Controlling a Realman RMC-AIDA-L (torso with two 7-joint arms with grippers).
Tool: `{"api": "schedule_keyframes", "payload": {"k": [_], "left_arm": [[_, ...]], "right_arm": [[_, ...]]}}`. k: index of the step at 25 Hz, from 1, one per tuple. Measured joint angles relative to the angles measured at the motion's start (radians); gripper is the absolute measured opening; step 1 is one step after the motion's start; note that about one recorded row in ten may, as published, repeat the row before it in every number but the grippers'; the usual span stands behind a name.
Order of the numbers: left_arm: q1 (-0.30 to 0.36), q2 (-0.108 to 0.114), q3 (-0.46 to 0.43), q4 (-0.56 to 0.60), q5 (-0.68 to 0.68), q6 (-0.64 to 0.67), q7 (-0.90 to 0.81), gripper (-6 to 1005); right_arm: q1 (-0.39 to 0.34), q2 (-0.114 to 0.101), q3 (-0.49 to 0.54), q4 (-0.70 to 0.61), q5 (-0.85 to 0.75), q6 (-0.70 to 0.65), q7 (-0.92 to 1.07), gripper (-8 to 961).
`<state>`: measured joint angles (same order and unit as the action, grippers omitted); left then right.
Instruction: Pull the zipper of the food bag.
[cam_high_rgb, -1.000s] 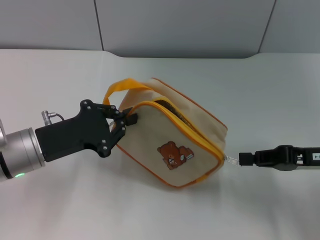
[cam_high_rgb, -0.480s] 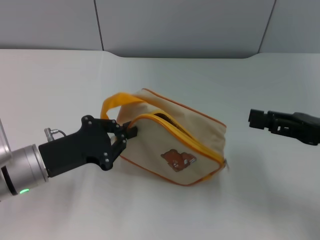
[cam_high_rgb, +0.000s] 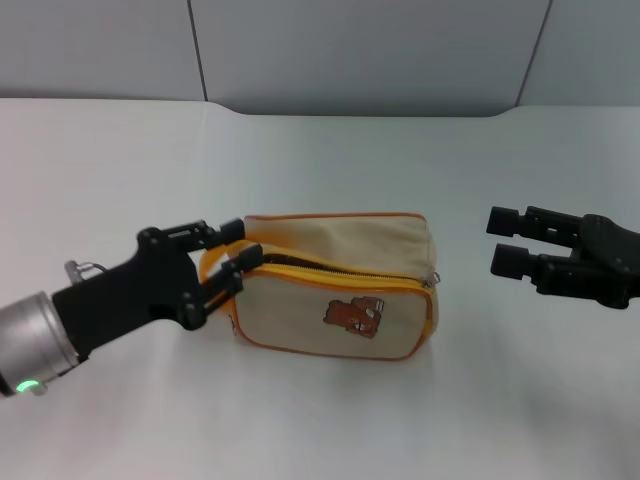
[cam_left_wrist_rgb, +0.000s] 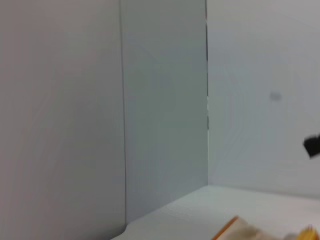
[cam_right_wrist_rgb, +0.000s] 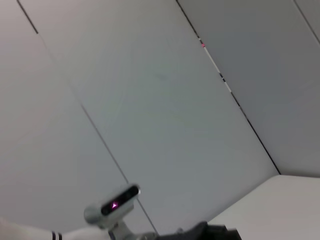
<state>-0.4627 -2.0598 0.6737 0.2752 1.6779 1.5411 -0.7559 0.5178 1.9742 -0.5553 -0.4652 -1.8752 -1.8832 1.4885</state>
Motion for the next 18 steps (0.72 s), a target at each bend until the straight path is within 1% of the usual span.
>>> {"api": "schedule_keyframes", "payload": {"k": [3, 4, 5, 6, 8, 11, 14, 17, 18], "left_arm": [[0.000, 0.033, -0.002, 0.017, 0.001, 0.111, -0.139, 252], [0.000, 0.043, 0.002, 0.021, 0.005, 0.152, -0.173, 298], [0.000, 0.043, 0.002, 0.021, 0.005, 0.152, -0.173, 343], [-0.005, 0.070, 0.057, 0.069, 0.055, 0.291, -0.273, 389], [-0.008, 0.074, 0.084, 0.095, 0.082, 0.333, -0.310, 480], [-0.016, 0.075, 0.140, 0.146, 0.150, 0.395, -0.387, 578], [-0.019, 0.069, 0.155, 0.156, 0.196, 0.402, -0.419, 676], [-0.010, 0.065, 0.156, 0.157, 0.207, 0.397, -0.408, 834], [-0.005, 0.064, 0.156, 0.157, 0.207, 0.396, -0.399, 834]], "right_arm": [[0.000, 0.000, -0.013, -0.001, -0.004, -0.017, -0.078, 780], [-0.001, 0.000, -0.023, -0.001, -0.005, -0.029, -0.115, 801], [-0.004, 0.000, -0.036, -0.001, -0.007, -0.043, -0.158, 823], [-0.008, 0.000, -0.051, -0.003, -0.007, -0.059, -0.201, 822], [-0.017, 0.001, -0.079, -0.008, -0.008, -0.081, -0.289, 821], [-0.025, 0.003, -0.104, -0.011, -0.035, -0.076, -0.360, 819], [-0.022, 0.017, -0.109, -0.013, -0.085, -0.060, -0.394, 819], [-0.021, 0.035, -0.110, -0.025, -0.133, -0.040, -0.402, 819], [-0.021, 0.037, -0.110, -0.026, -0.140, -0.036, -0.402, 819]]}}
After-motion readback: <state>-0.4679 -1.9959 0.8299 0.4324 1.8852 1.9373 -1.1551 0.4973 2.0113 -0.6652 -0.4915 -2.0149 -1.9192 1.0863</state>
